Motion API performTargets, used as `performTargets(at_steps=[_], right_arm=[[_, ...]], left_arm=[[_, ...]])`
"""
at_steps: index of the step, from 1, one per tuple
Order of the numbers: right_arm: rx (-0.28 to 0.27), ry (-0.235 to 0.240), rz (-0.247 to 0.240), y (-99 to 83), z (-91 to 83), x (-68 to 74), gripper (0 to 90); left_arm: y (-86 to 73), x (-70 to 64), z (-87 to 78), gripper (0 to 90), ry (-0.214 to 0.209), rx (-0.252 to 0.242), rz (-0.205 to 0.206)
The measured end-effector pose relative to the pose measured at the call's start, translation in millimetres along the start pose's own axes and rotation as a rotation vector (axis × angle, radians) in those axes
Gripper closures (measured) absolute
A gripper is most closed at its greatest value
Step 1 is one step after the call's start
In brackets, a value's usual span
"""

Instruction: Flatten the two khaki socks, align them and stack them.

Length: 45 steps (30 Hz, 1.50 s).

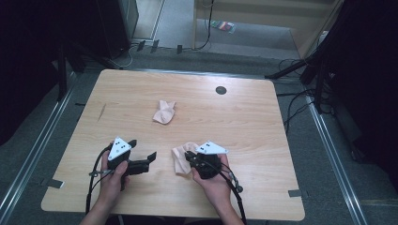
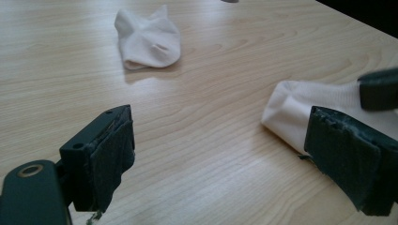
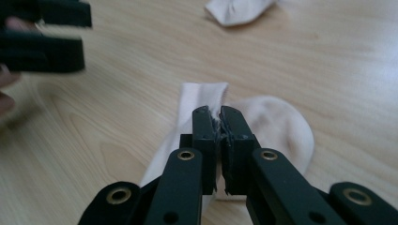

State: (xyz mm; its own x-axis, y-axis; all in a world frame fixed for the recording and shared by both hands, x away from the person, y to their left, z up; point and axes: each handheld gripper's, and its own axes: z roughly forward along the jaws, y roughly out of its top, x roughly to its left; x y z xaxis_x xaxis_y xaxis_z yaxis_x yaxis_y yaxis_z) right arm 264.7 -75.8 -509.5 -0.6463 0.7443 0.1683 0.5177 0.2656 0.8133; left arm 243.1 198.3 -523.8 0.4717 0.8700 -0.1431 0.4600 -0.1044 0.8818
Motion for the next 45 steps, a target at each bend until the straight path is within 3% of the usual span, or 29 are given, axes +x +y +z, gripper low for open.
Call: performTargets(at_steps=[4,6,7,8,9,14,16,17,18,19,20,21,22,24,25,26,27,28,30,34,35,36,37,39,41,42,43,44,45], right_arm=[[-0.042,0.02,0.014,18.6,-7.6,5.4,86.0],[-0.055,0.023,0.018,22.0,-9.2,6.0,85.9],[-0.08,0.041,0.041,28.2,-14.2,7.4,85.8],[-0.08,0.041,0.041,28.2,-14.2,7.4,85.8],[-0.087,0.047,0.047,29.7,-15.8,8.2,85.8],[-0.127,0.098,0.056,36.7,-25.3,15.7,85.7],[-0.144,0.124,0.056,39.7,-28.4,19.2,85.6],[-0.161,0.149,0.056,42.7,-32.7,22.6,85.6],[-0.161,0.149,0.056,42.7,-32.7,22.6,85.6],[-0.184,0.167,0.053,45.8,-38.8,24.7,85.7],[-0.192,0.176,0.055,46.8,-41.1,24.3,85.7],[-0.192,0.176,0.055,46.8,-41.1,24.3,85.7],[-0.2,0.204,0.078,48.1,-46.5,20.5,85.8],[-0.199,0.2,0.086,47.8,-48.0,17.0,86.0],[-0.196,0.183,0.092,46.5,-48.6,13.0,86.2],[-0.189,0.166,0.096,44.6,-48.1,7.5,86.4],[-0.162,0.136,0.138,37.6,-44.8,-4.5,86.8],[-0.162,0.136,0.138,37.6,-44.8,-4.5,86.8],[-0.115,0.089,0.153,25.5,-36.0,-19.4,87.0],[0.006,0.03,0.176,0.8,-19.0,-40.5,87.2],[0.055,-0.015,0.158,-9.4,-12.7,-48.9,87.3],[0.055,-0.015,0.158,-9.4,-12.7,-48.9,87.3],[0.066,-0.043,0.152,-12.8,-11.8,-53.1,87.3],[0.077,-0.032,0.173,-16.3,-12.0,-63.5,87.1],[0.093,-0.063,0.137,-17.2,-13.4,-71.2,83.2],[0.086,-0.088,0.132,-17.2,-14.8,-73.4,78.0],[0.051,-0.152,0.116,-16.8,-19.2,-77.8,63.9],[0.051,-0.152,0.116,-16.8,-19.2,-77.8,63.9],[0.035,-0.167,0.121,-16.3,-21.3,-79.2,61.3]], left_arm=[[-4.5,-14.5,2.1,9.6,-0.038,0.015,0.022],[-8.7,-24.4,7.4,9.6,-0.061,0.041,0.04],[-12.5,-35.8,13.5,9.6,-0.085,0.062,0.047],[-12.5,-35.8,13.5,9.6,-0.085,0.062,0.047],[-14.0,-43.5,17.9,9.6,-0.096,0.08,0.069],[-13.7,-66.8,31.2,8.4,-0.125,0.123,0.072],[-11.9,-71.9,36.2,8.4,-0.101,0.139,0.06],[-10.9,-74.3,40.8,9.7,-0.009,0.174,0.089],[-10.9,-74.3,40.8,14.4,-0.009,0.174,0.089],[-12.1,-72.9,39.1,25.8,0.093,0.142,0.119],[-12.1,-72.9,39.1,34.3,0.093,0.142,0.119],[-12.4,-70.5,35.9,34.3,0.142,0.112,0.145],[-11.5,-61.7,27.3,68.2,0.163,0.049,0.165],[-10.3,-56.7,22.9,86.2,0.154,0.029,0.17],[-9.4,-51.9,18.4,86.2,0.134,0.008,0.181],[-9.1,-48.9,14.9,89.2,0.145,-0.009,0.203],[-9.4,-46.0,11.6,89.9,0.138,0.0,0.27],[-9.4,-46.0,11.6,89.9,0.138,0.0,0.27],[-12.4,-48.5,12.7,89.9,0.146,0.042,0.346],[-19.6,-56.7,19.7,87.9,0.11,0.12,0.394],[-20.9,-55.4,19.4,81.7,0.1,0.122,0.394],[-20.9,-55.4,19.4,76.7,0.1,0.122,0.394],[-19.8,-51.5,17.5,76.7,0.056,0.115,0.376],[-16.5,-40.1,14.4,61.1,-0.058,0.13,0.331],[-14.9,-30.0,10.9,48.2,-0.094,0.115,0.292],[-13.2,-23.7,9.5,46.8,-0.105,0.101,0.255],[-9.1,-12.2,8.8,44.7,-0.14,0.078,0.151],[-9.1,-12.2,8.8,44.8,-0.14,0.078,0.151],[-6.8,-5.9,10.0,44.8,-0.151,0.061,0.079]])
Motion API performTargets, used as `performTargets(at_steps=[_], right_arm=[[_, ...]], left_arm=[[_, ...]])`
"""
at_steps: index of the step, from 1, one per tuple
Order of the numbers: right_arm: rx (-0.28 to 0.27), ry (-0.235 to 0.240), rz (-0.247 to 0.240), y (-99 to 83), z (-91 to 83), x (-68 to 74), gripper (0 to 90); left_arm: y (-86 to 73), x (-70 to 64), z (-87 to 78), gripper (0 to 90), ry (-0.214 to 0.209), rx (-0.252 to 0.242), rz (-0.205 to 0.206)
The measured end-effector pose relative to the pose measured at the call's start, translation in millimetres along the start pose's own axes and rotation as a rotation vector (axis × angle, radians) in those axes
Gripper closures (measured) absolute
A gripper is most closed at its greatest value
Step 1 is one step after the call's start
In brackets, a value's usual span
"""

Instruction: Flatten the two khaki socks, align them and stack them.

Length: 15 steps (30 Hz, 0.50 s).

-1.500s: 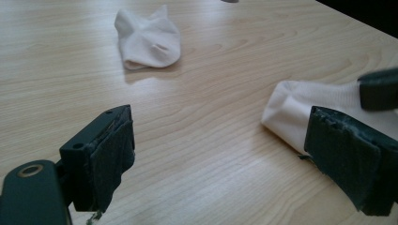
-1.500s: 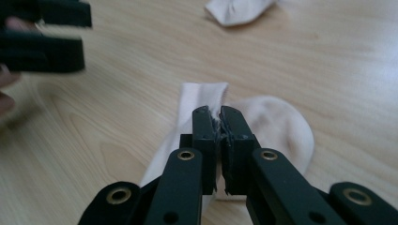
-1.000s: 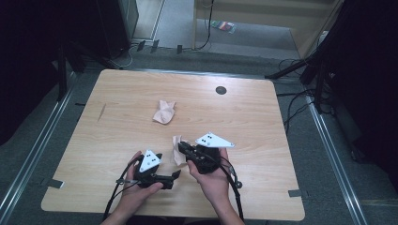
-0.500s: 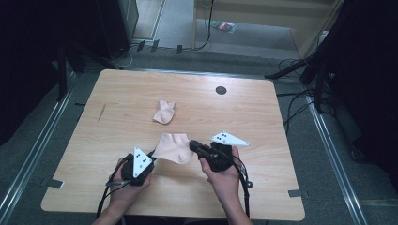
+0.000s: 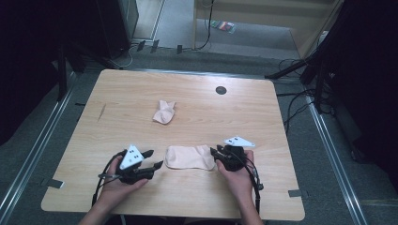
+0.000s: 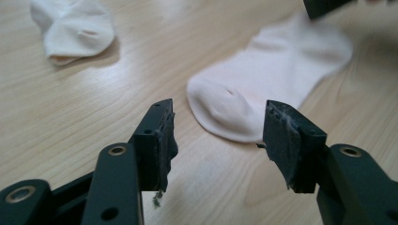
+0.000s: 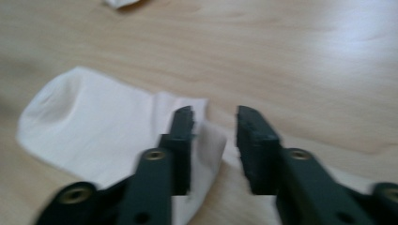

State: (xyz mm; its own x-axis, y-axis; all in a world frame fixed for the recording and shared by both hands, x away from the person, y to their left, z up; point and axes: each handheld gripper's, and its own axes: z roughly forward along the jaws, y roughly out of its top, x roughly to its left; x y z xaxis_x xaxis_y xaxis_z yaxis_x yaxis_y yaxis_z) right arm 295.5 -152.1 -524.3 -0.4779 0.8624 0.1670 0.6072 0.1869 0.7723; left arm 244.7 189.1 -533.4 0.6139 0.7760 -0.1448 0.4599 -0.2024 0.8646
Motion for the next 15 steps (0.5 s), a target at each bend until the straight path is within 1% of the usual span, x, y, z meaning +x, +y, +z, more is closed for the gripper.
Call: performTargets(at_steps=[1,2,3,4,6,7,8,9,10,11,12,13,14,15], right_arm=[[-0.021,0.003,0.021,0.8,-3.9,-2.7,61.3],[-0.029,0.012,0.033,1.2,-6.2,-3.6,61.2],[-0.04,0.023,0.033,1.1,-9.1,-4.8,60.9],[-0.035,0.02,0.03,-0.4,-10.1,-5.0,60.9],[-0.016,0.023,0.032,-3.9,-6.7,-4.3,60.1],[-0.016,0.023,0.032,-3.9,-6.7,-4.3,60.1],[-0.005,0.02,0.024,-6.1,-4.0,-3.6,59.9],[0.007,0.017,0.022,-8.3,-1.7,-2.4,59.9],[0.026,0.019,0.012,-12.1,3.0,0.5,59.9],[0.033,0.013,-0.002,-13.7,5.5,2.1,60.0],[0.042,0.004,-0.011,-15.1,7.7,3.5,61.1],[0.042,0.004,-0.011,-15.1,7.7,3.5,61.1],[0.053,-0.016,-0.029,-17.9,11.2,6.0,66.6],[0.053,-0.016,-0.029,-17.9,11.2,6.0,66.6]], left_arm=[[1.0,3.5,1.0,46.6,-0.005,-0.009,-0.027],[2.7,6.7,4.7,47.7,0.001,-0.015,-0.067],[4.2,7.2,8.6,50.1,0.003,-0.02,-0.083],[7.3,4.5,16.1,54.0,-0.016,-0.015,-0.085],[10.3,-2.4,25.6,56.5,0.003,0.011,-0.063],[10.3,-2.4,25.6,58.1,0.003,0.011,-0.063],[11.0,-5.9,29.5,58.1,0.011,0.019,-0.054],[11.3,-9.3,32.7,60.9,0.007,0.025,-0.05],[11.3,-12.1,35.9,68.7,0.011,0.036,-0.032],[11.2,-14.9,39.0,70.6,0.028,0.057,-0.016],[10.8,-17.4,44.7,70.4,0.046,0.097,0.0],[10.8,-17.4,44.7,69.9,0.046,0.097,0.0],[10.3,-18.8,47.1,69.6,0.056,0.108,0.009],[9.8,-20.4,48.9,69.6,0.063,0.12,0.025]])
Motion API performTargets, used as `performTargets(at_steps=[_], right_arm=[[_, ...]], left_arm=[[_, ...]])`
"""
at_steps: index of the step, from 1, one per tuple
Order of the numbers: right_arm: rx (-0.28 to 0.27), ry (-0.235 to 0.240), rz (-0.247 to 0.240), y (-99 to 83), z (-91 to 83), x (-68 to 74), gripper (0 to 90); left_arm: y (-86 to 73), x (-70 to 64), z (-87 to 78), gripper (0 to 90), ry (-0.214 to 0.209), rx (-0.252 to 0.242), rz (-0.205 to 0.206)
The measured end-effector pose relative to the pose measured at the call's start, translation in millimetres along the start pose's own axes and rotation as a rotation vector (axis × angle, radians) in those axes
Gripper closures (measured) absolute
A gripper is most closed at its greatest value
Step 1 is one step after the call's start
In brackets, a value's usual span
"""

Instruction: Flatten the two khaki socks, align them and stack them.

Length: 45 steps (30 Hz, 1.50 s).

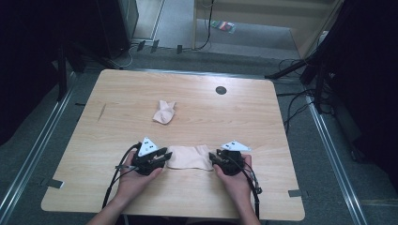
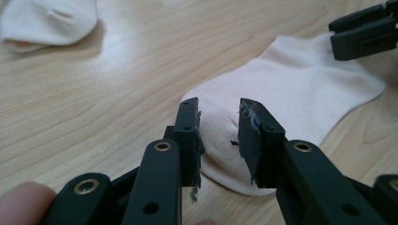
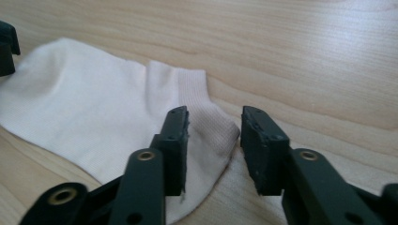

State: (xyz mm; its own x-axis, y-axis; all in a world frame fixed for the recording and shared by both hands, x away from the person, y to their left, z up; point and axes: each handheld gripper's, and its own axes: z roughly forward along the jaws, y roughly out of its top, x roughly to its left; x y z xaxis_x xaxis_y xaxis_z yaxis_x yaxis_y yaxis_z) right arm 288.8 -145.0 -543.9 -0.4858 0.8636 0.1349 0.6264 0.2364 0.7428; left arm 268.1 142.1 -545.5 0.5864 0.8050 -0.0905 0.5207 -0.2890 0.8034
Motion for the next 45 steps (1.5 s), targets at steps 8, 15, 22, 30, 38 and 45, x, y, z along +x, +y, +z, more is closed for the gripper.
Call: performTargets(at_steps=[8,15,22,30,38,45], right_arm=[[-0.004,0.027,0.016,-2.2,1.2,1.0,85.6],[-0.032,0.059,0.011,1.7,-6.9,5.8,87.8],[-0.058,0.083,0.009,5.7,-21.0,11.0,88.6],[0.02,0.098,-0.021,-6.6,-11.0,21.7,88.8],[-0.043,0.123,-0.017,-3.3,-12.6,17.3,57.7],[-0.128,0.123,-0.051,26.6,-13.3,29.5,52.5]], left_arm=[[-1.2,-9.2,7.7,75.7,0.053,0.078,0.06],[-3.5,-4.6,-3.4,89.3,0.054,0.079,0.043],[-8.6,7.6,-35.3,89.8,0.018,0.022,-0.048],[-28.0,11.1,-35.4,89.7,-0.001,0.069,-0.084],[-20.5,21.7,-44.6,36.2,0.027,-0.021,-0.129],[-23.8,73.7,-59.0,21.8,0.119,-0.177,-0.257]])
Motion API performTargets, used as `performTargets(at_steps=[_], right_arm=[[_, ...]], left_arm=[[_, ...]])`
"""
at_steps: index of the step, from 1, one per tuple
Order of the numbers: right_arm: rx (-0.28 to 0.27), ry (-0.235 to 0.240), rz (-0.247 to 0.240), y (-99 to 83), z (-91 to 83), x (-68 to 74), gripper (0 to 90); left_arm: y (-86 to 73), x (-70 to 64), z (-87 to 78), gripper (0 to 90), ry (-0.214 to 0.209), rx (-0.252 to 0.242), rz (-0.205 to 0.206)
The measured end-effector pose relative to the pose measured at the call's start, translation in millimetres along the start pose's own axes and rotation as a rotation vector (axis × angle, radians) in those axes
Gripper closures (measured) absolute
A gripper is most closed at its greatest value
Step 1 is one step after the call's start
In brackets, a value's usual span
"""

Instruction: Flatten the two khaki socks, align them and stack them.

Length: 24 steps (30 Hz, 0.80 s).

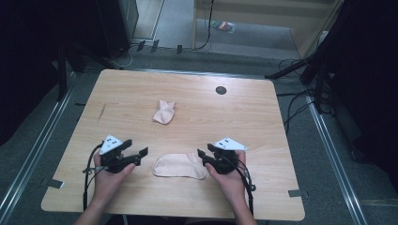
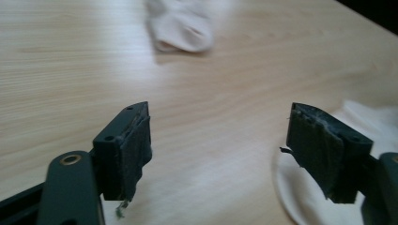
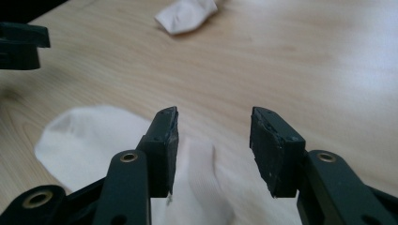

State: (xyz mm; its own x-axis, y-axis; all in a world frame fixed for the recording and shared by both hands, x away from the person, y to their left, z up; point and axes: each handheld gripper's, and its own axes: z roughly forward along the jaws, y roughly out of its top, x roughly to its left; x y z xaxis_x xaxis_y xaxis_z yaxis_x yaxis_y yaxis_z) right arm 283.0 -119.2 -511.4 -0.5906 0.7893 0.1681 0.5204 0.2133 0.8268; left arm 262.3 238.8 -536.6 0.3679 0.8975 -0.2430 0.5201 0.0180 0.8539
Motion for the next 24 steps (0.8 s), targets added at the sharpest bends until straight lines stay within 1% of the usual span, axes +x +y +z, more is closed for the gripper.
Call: performTargets(at_steps=[2,3,4,6,7,10,11,12,13,14,15,16,19,20,22,24], right_arm=[[-0.012,0.006,-0.02,11.9,7.7,5.8,52.1],[-0.014,0.005,-0.032,17.9,12.9,8.5,51.8],[-0.014,0.001,-0.045,24.2,18.5,10.6,51.5],[-0.014,-0.001,-0.059,37.1,31.5,13.9,51.6],[-0.009,0.003,-0.061,43.6,38.7,14.6,51.6],[0.006,0.009,-0.06,60.9,63.4,14.7,52.7],[0.006,0.009,-0.06,60.9,63.4,14.7,52.7],[0.018,0.003,-0.068,70.3,83.4,12.2,53.7],[0.018,0.003,-0.068,70.3,83.4,12.2,53.7],[0.038,-0.009,-0.075,75.9,98.5,9.7,54.6],[0.038,-0.009,-0.075,75.9,98.5,9.7,54.6],[0.044,-0.012,-0.071,78.6,106.7,7.8,55.6],[0.069,0.002,-0.029,85.2,130.7,1.4,60.1],[0.075,0.004,-0.023,86.6,137.8,0.2,60.7],[0.087,0.004,-0.015,88.9,151.1,-0.7,60.4],[0.084,-0.006,-0.022,91.0,161.7,-0.8,54.4]], left_arm=[[1.0,9.9,-0.6,17.0,0.035,-0.021,-0.017],[1.1,13.2,0.0,14.6,0.049,-0.027,-0.023],[0.8,15.9,1.0,14.1,0.056,-0.029,-0.023],[-1.1,18.6,4.2,10.9,0.058,-0.021,-0.026],[-1.3,19.2,6.0,10.3,0.065,-0.013,-0.03],[-1.8,19.0,7.4,10.3,0.067,-0.008,-0.038],[-1.8,19.0,7.4,10.3,0.067,-0.008,-0.038],[-2.2,19.1,8.4,10.3,0.069,-0.002,-0.041],[-2.2,19.2,9.0,10.3,0.073,0.004,-0.044],[-2.2,19.5,9.1,10.3,0.084,-0.002,-0.045],[-2.2,19.5,9.1,10.3,0.084,-0.002,-0.045],[-2.3,19.6,9.0,10.3,0.086,-0.004,-0.046],[-2.7,19.3,10.0,10.3,0.082,-0.001,-0.045],[-2.6,19.0,10.6,10.3,0.083,0.001,-0.042],[-2.5,18.7,11.2,10.3,0.082,0.002,-0.038],[-2.4,18.9,11.4,10.3,0.077,0.005,-0.039]])
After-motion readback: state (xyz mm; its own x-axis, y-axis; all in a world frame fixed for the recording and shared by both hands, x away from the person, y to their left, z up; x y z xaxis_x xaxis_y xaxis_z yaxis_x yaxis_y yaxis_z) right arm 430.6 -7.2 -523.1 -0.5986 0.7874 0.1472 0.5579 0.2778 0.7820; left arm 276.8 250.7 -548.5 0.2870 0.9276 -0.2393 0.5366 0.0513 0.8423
